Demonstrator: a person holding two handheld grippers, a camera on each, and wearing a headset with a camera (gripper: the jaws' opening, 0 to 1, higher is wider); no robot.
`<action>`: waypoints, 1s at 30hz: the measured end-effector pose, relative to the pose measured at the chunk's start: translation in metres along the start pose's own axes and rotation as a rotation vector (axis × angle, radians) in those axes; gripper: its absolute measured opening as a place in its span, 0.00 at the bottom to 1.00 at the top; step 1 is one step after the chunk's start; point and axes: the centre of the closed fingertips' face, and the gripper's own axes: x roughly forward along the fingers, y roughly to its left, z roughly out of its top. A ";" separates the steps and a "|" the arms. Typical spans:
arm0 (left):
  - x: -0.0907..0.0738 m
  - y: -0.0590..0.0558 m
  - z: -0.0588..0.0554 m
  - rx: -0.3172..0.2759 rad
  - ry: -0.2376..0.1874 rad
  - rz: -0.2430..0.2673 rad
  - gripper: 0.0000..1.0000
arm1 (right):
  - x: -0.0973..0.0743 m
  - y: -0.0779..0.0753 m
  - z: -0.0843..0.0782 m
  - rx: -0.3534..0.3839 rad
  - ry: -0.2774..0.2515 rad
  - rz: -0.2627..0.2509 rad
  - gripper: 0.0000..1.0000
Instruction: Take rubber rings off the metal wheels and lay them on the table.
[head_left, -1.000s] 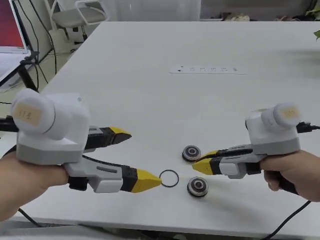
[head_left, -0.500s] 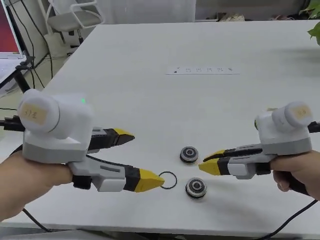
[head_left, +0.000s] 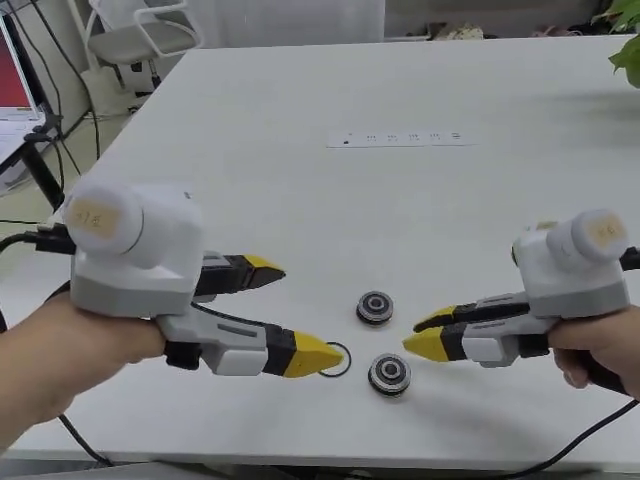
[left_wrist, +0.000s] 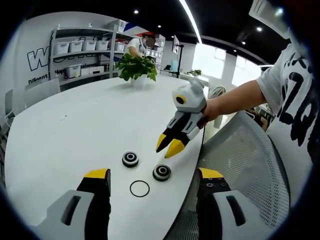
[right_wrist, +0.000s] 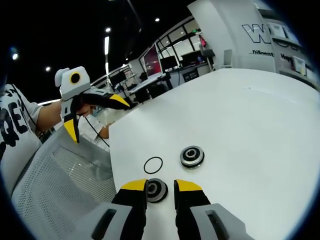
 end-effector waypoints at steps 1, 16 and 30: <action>0.001 0.000 0.000 0.000 0.001 -0.003 0.66 | 0.000 0.000 -0.001 -0.004 0.001 -0.001 0.18; 0.020 0.003 -0.007 0.028 0.042 -0.037 0.64 | 0.002 0.001 -0.013 -0.035 0.015 0.004 0.18; 0.035 0.000 -0.017 0.041 0.087 -0.068 0.63 | 0.003 0.003 -0.024 -0.095 0.009 0.027 0.23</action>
